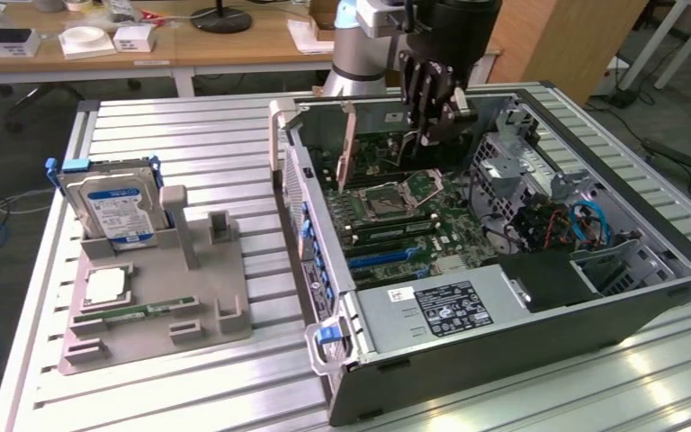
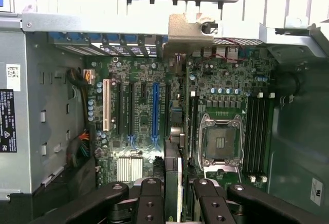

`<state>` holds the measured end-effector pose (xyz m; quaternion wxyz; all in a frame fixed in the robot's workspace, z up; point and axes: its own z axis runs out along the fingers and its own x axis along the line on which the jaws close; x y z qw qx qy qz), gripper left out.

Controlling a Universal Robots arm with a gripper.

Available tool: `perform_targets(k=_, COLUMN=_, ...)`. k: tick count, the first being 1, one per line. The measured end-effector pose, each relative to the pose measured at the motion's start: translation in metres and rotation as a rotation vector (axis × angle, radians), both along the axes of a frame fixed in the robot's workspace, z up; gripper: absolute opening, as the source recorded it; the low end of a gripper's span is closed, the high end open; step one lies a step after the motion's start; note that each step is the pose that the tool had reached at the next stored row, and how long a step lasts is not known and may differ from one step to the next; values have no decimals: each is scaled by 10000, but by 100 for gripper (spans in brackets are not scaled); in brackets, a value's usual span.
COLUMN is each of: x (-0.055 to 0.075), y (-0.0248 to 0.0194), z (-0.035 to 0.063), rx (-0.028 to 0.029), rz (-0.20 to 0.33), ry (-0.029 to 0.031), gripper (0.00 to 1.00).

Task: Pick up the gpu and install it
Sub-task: 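Insert the gpu into the slot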

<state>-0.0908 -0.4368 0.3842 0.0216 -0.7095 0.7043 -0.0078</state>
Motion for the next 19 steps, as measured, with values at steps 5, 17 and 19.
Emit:
perform_targets(k=5, x=-1, y=-7, z=-18, rx=-1, rz=-1, ry=1, gripper=26)
perform_targets(k=17, x=-10, y=-7, z=-105, rx=-1, rz=0, ry=2, gripper=26)
perform_targets(k=19, x=-12, y=-7, z=-119, rx=0, rz=0, ry=2, gripper=26)
